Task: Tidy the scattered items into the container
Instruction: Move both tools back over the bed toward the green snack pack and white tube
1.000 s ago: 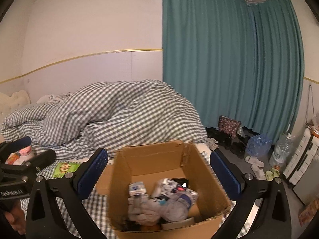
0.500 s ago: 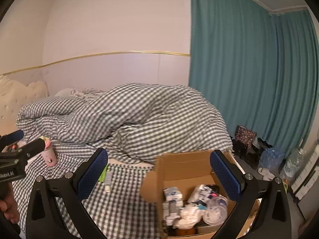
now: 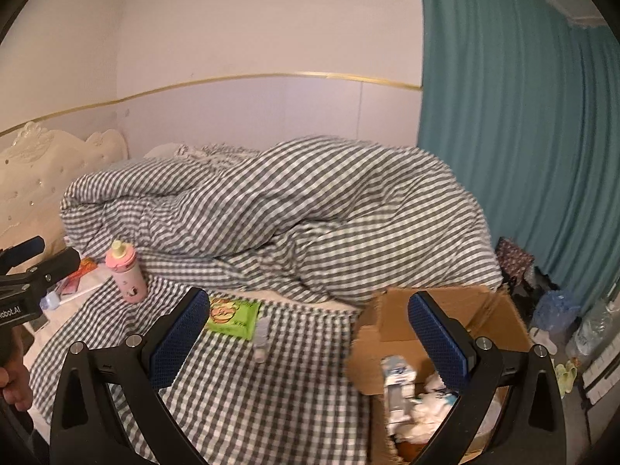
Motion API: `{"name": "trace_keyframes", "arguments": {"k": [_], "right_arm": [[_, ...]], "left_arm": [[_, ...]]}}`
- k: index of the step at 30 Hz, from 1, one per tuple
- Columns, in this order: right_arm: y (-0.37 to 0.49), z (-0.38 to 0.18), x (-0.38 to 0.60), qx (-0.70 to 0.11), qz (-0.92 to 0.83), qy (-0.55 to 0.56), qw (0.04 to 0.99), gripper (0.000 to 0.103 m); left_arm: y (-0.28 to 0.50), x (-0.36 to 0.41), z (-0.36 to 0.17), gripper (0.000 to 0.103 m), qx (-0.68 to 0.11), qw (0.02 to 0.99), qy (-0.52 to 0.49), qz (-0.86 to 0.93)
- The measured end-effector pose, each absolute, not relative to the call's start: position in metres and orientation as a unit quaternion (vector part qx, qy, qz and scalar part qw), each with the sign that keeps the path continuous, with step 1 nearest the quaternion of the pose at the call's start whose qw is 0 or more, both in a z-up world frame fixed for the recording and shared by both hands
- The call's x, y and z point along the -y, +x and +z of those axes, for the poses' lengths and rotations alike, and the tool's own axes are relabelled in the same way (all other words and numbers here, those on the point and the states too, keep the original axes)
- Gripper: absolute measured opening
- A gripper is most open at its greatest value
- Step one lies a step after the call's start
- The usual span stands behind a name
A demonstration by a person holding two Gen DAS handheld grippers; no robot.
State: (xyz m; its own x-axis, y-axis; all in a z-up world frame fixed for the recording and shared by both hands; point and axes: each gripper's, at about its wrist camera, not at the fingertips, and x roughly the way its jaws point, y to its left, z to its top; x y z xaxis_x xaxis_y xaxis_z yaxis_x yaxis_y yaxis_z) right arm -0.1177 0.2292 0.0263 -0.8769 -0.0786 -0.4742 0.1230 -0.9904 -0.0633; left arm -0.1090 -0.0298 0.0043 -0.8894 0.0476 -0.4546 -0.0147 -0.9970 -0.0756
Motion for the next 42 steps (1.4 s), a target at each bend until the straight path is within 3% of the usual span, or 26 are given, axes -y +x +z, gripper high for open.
{"name": "trace_keyframes", "arguments": {"k": [35,42], "right_arm": [[-0.278,-0.186,-0.169,-0.092,-0.892,0.427,0.116,0.102],[-0.311,-0.221,-0.169,-0.086,-0.878,0.458,0.112,0.089]], "left_arm": [[-0.220,0.062,-0.149,0.103,0.046,0.026,-0.339,0.939],[-0.248,0.056,-0.175,0.103,0.042,0.025,-0.356,0.933]]}}
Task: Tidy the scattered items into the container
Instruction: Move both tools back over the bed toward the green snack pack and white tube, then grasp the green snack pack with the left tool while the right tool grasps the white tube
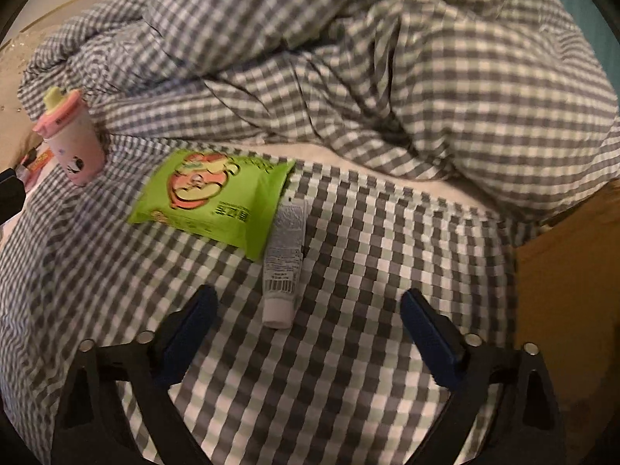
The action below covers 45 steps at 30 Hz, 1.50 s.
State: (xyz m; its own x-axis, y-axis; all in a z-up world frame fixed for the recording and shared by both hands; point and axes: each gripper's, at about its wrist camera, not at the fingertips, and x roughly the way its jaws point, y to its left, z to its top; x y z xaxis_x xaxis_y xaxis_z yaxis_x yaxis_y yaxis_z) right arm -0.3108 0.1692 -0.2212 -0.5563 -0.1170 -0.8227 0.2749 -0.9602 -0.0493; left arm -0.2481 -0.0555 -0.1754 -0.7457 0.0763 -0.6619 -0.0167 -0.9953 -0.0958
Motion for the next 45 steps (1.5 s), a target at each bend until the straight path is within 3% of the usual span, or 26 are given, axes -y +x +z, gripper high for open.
{"name": "trace_keyframes", "arguments": {"k": [5,8,11,13,15,16,33,40,45], "right_arm": [[-0.323,-0.242,-0.170,-0.080,-0.871,0.472,0.114,0.087],[-0.331,-0.252,-0.170,-0.076,-0.866,0.481,0.117,0.069],[-0.334,-0.258,-0.167,-0.085,-0.865,0.481,0.117,0.063],[-0.334,-0.257,-0.165,-0.088,-0.866,0.478,0.122,0.055],[-0.335,-0.256,-0.163,-0.090,-0.866,0.475,0.125,0.026],[-0.334,-0.256,-0.163,-0.093,-0.867,0.474,0.123,0.024],[-0.302,-0.223,-0.196,-0.066,-0.888,0.442,0.110,0.024],[-0.295,-0.219,-0.202,-0.058,-0.891,0.438,0.108,0.024],[-0.295,-0.220,-0.202,-0.055,-0.890,0.439,0.111,0.024]], "left_arm": [[-0.266,0.049,-0.192,0.103,0.039,0.029,-0.366,0.930],[-0.274,0.045,-0.199,0.103,0.038,0.031,-0.370,0.928],[-0.280,0.041,-0.205,0.103,0.038,0.033,-0.373,0.926],[-0.285,0.038,-0.208,0.103,0.036,0.034,-0.375,0.926],[-0.290,0.035,-0.210,0.103,0.036,0.035,-0.376,0.925],[-0.293,0.034,-0.212,0.103,0.036,0.037,-0.377,0.925],[-0.337,-0.021,-0.250,0.103,0.022,0.077,-0.408,0.910],[-0.351,-0.045,-0.271,0.103,-0.039,0.062,-0.411,0.909],[-0.364,-0.031,-0.276,0.103,0.009,0.068,-0.414,0.908]]}}
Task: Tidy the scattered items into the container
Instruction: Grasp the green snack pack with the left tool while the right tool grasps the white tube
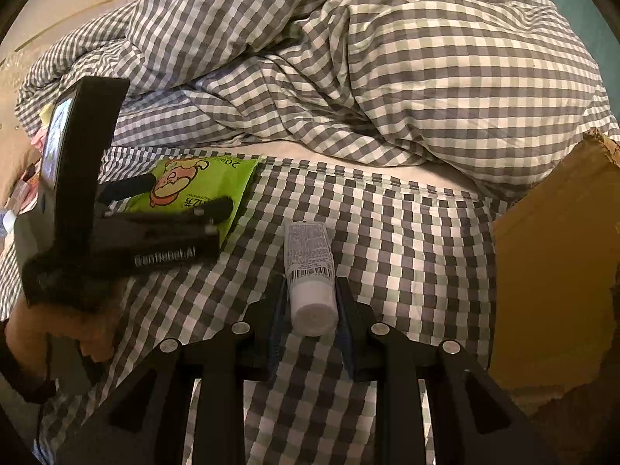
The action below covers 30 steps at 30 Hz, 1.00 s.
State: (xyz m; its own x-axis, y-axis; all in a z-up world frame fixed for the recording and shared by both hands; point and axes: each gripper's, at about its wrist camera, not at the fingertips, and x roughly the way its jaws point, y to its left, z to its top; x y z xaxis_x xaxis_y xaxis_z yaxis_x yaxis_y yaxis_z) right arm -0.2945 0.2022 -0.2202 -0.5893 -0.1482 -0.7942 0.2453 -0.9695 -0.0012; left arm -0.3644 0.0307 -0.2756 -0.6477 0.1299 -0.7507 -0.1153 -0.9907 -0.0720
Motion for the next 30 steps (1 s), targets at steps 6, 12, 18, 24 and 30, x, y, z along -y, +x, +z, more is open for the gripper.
{"name": "trace_keyframes", "arguments": {"k": [6,12,18,24,30], "right_arm": [[-0.291,-0.218,-0.199,-0.056,-0.890,0.438,0.114,0.024],[-0.287,-0.210,-0.202,-0.055,-0.893,0.432,0.111,0.024],[-0.279,-0.199,-0.202,-0.055,-0.896,0.425,0.113,0.024],[-0.266,-0.184,-0.202,-0.052,-0.900,0.416,0.116,0.023],[-0.242,-0.155,-0.203,-0.047,-0.907,0.400,0.121,0.012]], "left_arm": [[-0.375,-0.027,-0.280,0.095,0.026,0.065,-0.414,0.908],[-0.359,-0.017,-0.268,0.083,0.034,0.067,-0.397,0.915],[-0.336,-0.007,-0.255,0.082,0.043,0.064,-0.392,0.917],[-0.307,-0.005,-0.224,0.082,0.047,0.057,-0.376,0.924],[-0.273,0.001,-0.180,0.082,0.044,0.048,-0.350,0.935]]}}
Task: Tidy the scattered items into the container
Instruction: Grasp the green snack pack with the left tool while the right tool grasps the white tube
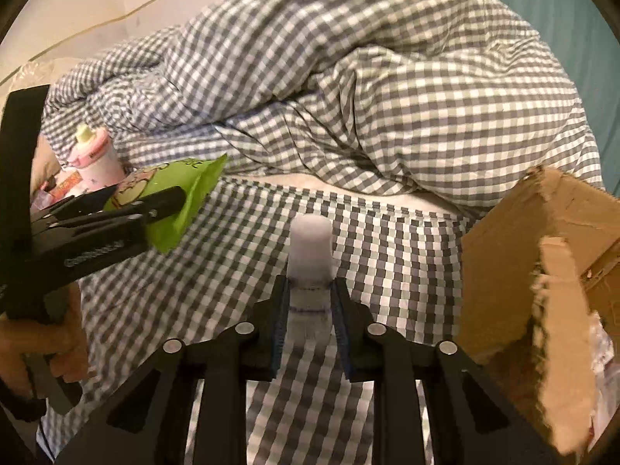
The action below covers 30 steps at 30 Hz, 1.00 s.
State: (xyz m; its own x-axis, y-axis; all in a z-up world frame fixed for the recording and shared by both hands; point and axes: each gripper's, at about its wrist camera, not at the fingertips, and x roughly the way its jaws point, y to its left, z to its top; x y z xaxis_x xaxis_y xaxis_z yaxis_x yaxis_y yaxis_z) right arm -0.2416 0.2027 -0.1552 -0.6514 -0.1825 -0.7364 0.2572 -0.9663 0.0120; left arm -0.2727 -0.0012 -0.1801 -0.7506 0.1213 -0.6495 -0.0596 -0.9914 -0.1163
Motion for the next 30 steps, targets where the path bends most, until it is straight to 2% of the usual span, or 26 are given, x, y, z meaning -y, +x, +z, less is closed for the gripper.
{"name": "trace_keyframes", "arguments": {"k": [9,15,16,18,21,26,30], "right_arm": [[-0.202,-0.118,-0.212,-0.037,-0.916,0.379,0.124,0.008],[-0.190,-0.124,-0.222,-0.015,-0.909,0.396,0.130,0.009],[-0.190,-0.127,-0.221,-0.014,-0.909,0.396,0.130,0.010],[-0.196,-0.139,-0.219,-0.014,-0.905,0.405,0.132,0.027],[-0.209,-0.157,-0.213,-0.021,-0.897,0.420,0.135,0.044],[-0.239,-0.189,-0.204,-0.039,-0.886,0.443,0.132,0.054],[-0.267,-0.220,-0.193,-0.053,-0.872,0.468,0.130,0.054]], "left_arm": [[-0.216,0.001,-0.120,0.082,0.040,0.048,-0.307,0.950],[-0.182,0.005,-0.094,0.082,0.047,0.052,-0.285,0.956],[-0.177,0.006,-0.091,0.082,0.049,0.051,-0.281,0.957],[-0.171,0.009,-0.088,0.082,0.052,0.049,-0.277,0.958],[-0.165,0.013,-0.085,0.082,0.058,0.048,-0.274,0.959],[-0.164,0.022,-0.083,0.082,0.056,0.040,-0.269,0.961],[-0.168,0.031,-0.086,0.082,0.059,0.034,-0.271,0.960]]}}
